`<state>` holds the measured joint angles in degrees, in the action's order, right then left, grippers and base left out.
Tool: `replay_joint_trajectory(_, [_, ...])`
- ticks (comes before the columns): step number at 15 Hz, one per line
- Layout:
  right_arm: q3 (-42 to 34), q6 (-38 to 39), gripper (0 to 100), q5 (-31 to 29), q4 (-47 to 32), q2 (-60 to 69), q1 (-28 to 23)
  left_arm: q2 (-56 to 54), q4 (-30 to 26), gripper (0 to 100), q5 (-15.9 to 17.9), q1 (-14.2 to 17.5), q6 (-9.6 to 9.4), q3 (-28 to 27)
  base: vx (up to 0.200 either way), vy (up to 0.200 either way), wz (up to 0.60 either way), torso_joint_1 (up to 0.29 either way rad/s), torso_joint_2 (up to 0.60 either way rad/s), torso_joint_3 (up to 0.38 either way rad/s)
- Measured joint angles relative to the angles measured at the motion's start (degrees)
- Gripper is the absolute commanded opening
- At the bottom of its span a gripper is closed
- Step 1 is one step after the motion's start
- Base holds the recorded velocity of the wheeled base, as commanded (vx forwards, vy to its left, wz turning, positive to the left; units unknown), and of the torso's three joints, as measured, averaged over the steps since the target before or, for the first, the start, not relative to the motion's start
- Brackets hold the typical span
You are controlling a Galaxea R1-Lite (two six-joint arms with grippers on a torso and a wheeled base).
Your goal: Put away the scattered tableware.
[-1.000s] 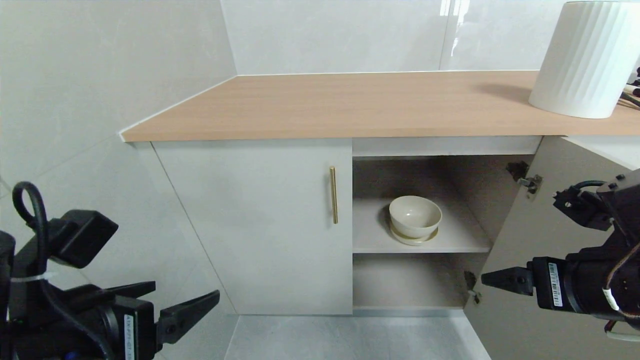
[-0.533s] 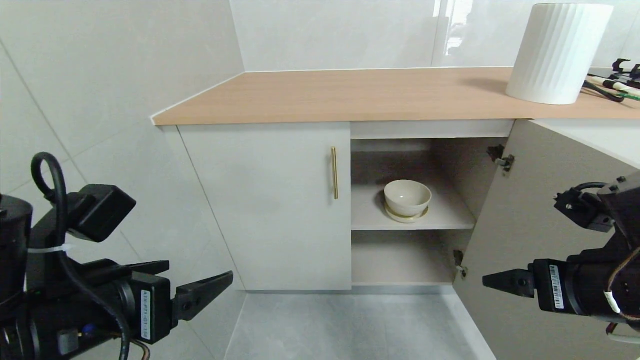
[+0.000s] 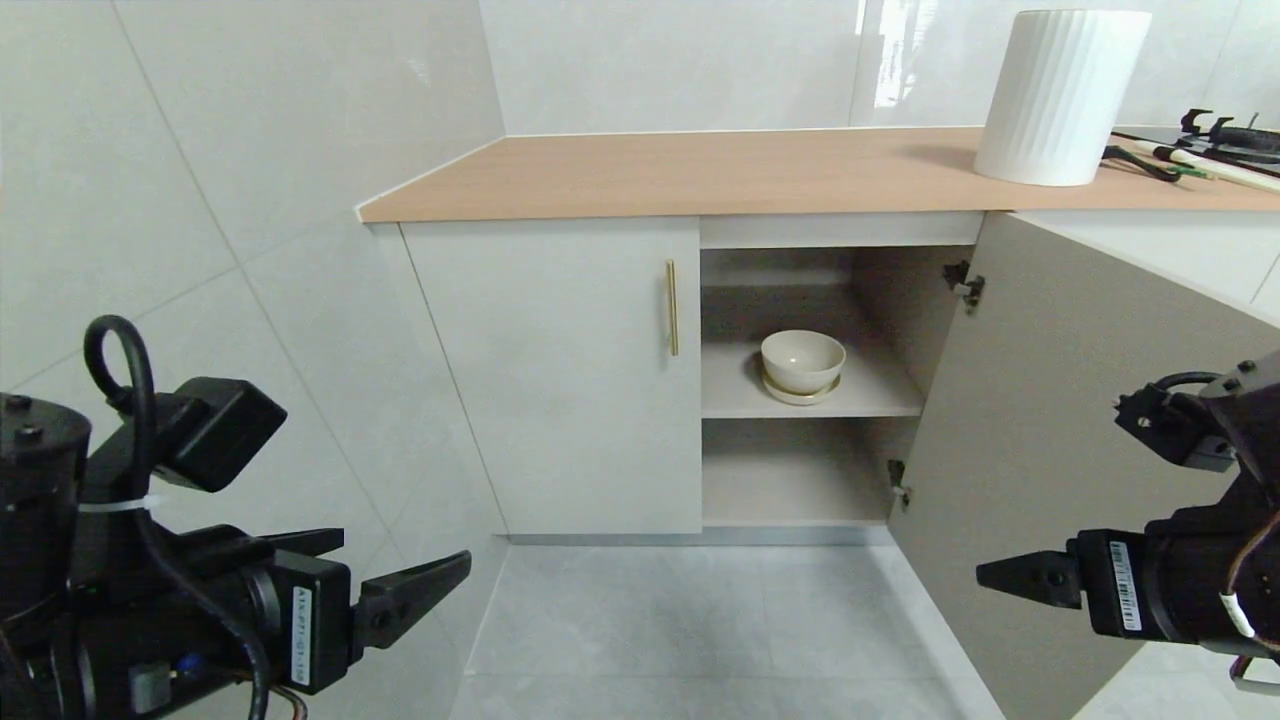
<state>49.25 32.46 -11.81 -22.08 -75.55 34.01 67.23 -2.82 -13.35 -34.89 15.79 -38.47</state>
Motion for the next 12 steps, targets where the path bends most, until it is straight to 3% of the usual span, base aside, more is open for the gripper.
replay_joint_trajectory(7, [0.6,-2.9,100,-2.1,-4.6,2.4,-0.3,0.0,0.0,100,-0.1,0.0,-0.13,0.4,0.000,0.000,0.00,0.000,0.00,0.000])
replay_joint_trajectory(12, [0.5,-4.3,100,-4.5,-6.0,2.8,-1.2,0.1,-0.1,100,-0.4,0.0,-0.57,0.5,0.000,-0.200,0.00,0.000,0.00,0.003])
